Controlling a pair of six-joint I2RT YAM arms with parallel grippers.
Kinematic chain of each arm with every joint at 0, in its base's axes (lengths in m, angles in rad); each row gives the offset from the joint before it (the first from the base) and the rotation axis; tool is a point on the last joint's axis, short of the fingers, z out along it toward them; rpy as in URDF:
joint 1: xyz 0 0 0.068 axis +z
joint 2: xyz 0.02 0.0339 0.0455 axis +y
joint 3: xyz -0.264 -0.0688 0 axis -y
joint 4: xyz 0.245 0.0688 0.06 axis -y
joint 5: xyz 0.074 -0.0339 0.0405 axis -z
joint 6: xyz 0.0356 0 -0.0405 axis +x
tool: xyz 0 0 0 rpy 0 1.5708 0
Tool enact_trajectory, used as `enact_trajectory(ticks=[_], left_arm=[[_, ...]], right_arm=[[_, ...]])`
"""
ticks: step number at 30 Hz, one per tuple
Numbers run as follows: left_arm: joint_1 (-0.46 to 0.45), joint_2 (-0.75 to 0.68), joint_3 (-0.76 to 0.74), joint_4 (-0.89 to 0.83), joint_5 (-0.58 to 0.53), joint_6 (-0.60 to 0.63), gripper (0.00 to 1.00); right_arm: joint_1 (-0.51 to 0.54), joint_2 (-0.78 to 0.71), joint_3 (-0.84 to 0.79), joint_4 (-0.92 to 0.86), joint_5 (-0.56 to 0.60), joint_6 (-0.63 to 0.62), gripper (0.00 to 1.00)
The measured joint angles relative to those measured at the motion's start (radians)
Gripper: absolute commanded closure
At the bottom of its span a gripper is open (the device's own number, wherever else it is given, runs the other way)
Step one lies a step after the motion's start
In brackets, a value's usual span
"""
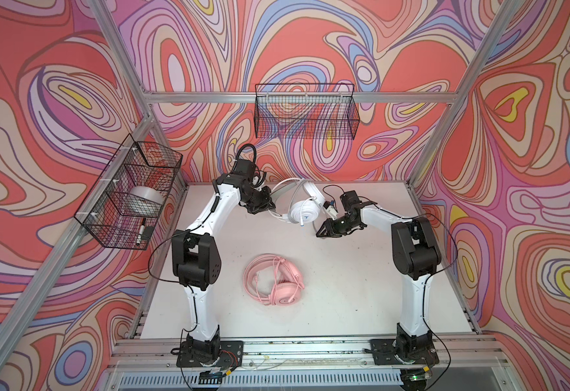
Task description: Wrap the headphones
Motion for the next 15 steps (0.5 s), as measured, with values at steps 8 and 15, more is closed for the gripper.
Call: enact_trajectory(ticks=[8,15], left_arm=[[-0.001,0.000,-0.002,0.048,0.015,-0.087,1.00],[-0.001,0.000,-0.002,0.067,0.006,-0.143,1.00]], right_arm=[[0.000,0.000,-0.052,0.091,-0.098,0.036,0.67],[0.002,-0.071,-0.161,0.076,-0.172,0.013,0.87]])
